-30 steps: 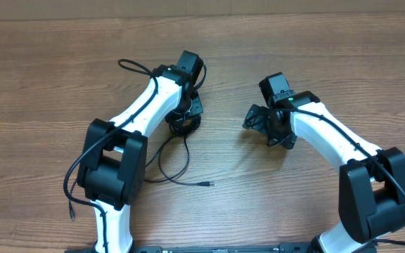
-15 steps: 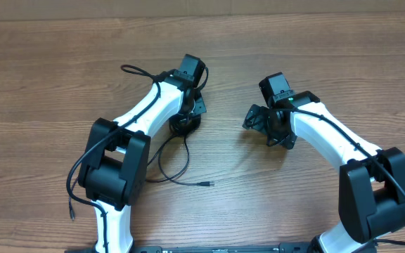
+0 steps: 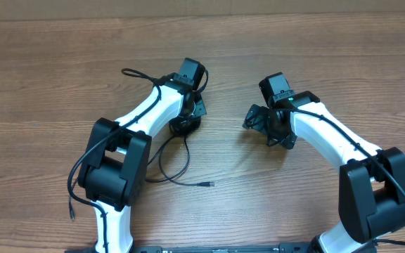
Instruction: Untangle cables
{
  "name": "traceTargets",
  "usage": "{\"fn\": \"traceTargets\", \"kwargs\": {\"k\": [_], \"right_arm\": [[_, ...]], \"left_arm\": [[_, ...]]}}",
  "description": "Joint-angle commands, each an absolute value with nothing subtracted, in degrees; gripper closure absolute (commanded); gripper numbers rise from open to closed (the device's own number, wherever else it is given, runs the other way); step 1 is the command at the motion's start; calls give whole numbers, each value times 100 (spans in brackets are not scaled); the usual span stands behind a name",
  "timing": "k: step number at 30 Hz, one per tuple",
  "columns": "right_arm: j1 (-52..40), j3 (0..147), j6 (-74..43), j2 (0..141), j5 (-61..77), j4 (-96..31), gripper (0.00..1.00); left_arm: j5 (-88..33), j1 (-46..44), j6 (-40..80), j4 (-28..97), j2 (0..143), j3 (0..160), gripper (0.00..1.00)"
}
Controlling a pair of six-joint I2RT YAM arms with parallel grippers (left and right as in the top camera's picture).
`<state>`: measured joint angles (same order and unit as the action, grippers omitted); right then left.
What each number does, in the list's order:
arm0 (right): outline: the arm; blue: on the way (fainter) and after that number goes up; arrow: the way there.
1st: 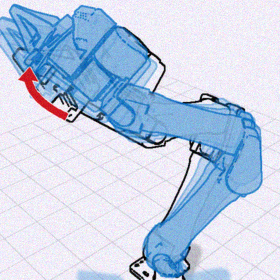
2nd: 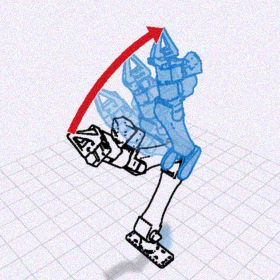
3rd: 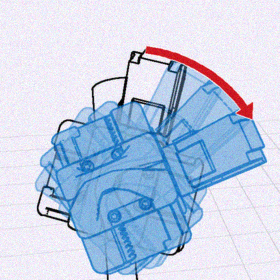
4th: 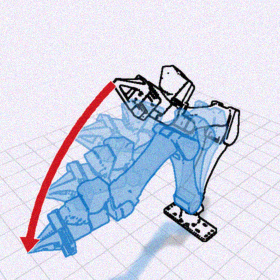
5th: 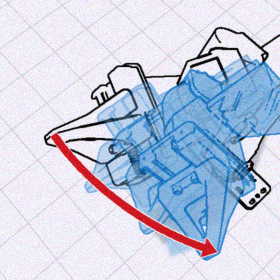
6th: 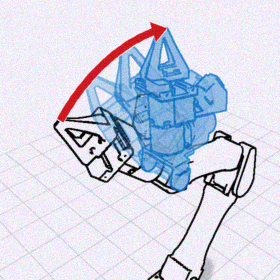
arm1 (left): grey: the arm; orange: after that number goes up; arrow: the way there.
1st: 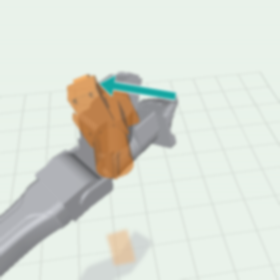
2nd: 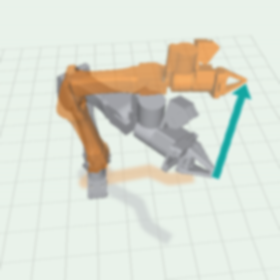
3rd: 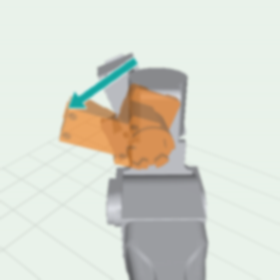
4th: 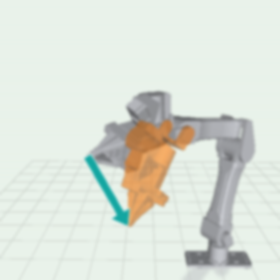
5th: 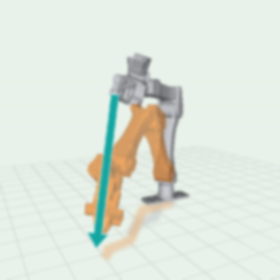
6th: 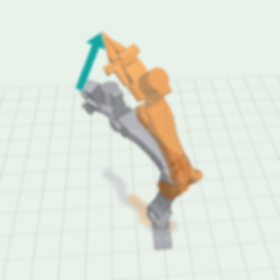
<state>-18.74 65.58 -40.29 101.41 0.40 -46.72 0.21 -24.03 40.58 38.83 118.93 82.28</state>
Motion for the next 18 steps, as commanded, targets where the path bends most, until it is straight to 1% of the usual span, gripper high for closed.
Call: {"fn": "traceTargets", "kwargs": {"k": [1,2,3,5,6,12,15,18], "right_arm": [[-1861,6595,-4051,9977,-38,-4663,0],[-1861,6595,-4051,9977,-38,-4663,0],[-1861,6595,-4051,9977,-38,-4663,0],[-1861,6595,-4051,9977,-38,-4663,0],[-1861,6595,-4051,9977,-38,-4663,0],[-1861,6595,-4051,9977,-38,-4663,0],[-1861,6595,-4051,9977,-38,-4663,0],[-1861,6595,-4051,9977,-38,-4663,0]], "left_arm": [[62,-2453,4139,3844,11878,8038,81],[62,-2453,4139,3846,11878,8027,81],[56,-2458,4139,3846,11878,8012,84],[47,-2458,4136,3887,11878,7985,94],[5,-2456,4134,3909,11878,7985,96],[-1007,-2320,3754,4119,11802,8246,96],[-1415,-2222,3308,4560,11782,8613,96],[-1485,-2187,3061,5072,11782,8980,96]]}}
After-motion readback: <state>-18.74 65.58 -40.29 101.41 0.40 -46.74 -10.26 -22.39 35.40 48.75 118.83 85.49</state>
